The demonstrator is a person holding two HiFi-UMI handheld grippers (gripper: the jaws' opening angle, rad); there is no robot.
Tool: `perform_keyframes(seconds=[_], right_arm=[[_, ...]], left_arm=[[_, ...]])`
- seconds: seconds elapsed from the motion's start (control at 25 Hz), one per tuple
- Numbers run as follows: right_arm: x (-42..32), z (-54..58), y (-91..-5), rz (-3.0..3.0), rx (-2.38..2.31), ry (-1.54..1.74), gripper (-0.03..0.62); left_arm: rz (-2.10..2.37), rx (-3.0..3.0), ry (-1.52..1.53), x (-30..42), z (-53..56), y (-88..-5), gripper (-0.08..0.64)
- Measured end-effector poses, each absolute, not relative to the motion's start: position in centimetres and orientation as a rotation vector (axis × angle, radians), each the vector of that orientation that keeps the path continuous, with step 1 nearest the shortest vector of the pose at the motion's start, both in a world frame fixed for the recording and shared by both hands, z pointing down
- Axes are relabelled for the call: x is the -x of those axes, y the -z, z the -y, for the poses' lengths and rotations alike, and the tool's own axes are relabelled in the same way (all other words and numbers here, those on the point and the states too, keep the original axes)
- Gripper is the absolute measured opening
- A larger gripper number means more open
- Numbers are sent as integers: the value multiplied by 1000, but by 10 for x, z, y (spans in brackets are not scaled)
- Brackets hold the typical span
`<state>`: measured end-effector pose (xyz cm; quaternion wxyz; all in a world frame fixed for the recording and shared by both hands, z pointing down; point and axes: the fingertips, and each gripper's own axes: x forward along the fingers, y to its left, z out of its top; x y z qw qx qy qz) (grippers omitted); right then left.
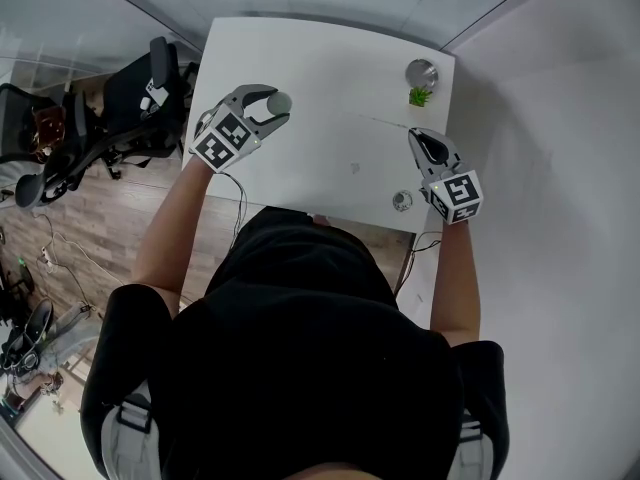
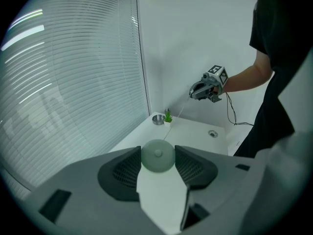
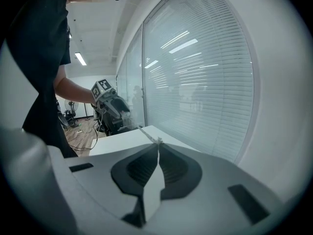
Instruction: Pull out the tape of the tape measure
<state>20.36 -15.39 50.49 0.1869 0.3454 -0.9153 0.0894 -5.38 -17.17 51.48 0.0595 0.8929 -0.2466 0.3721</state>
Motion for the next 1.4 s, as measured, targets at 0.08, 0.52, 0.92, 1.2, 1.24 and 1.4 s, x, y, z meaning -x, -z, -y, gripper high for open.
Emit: perform_keyframes(seconds=[0.08, 0.52, 0.92, 1.2, 1.24, 1.4], right_arm=[[-209, 153, -507, 2569, -991, -265, 14], [-228, 140, -526, 2520, -1047, -310, 13], [-235, 135, -536, 2511, -1084, -369, 14], [-237, 128, -554, 2467, -1071, -366, 15], [-238, 128, -558, 2461, -1071, -370, 15], [-240, 129, -572, 2438, -1062, -388, 17]], left_arm=[[746, -2708, -1117, 52, 171, -515, 227], [767, -2694, -1118, 57, 159, -530, 227], [803, -2687, -1076, 58, 155, -535, 227], [825, -2666, -1088, 57, 143, -560, 227], [826, -2664, -1083, 56, 142, -563, 227], [842, -2646, -1070, 54, 144, -576, 227]])
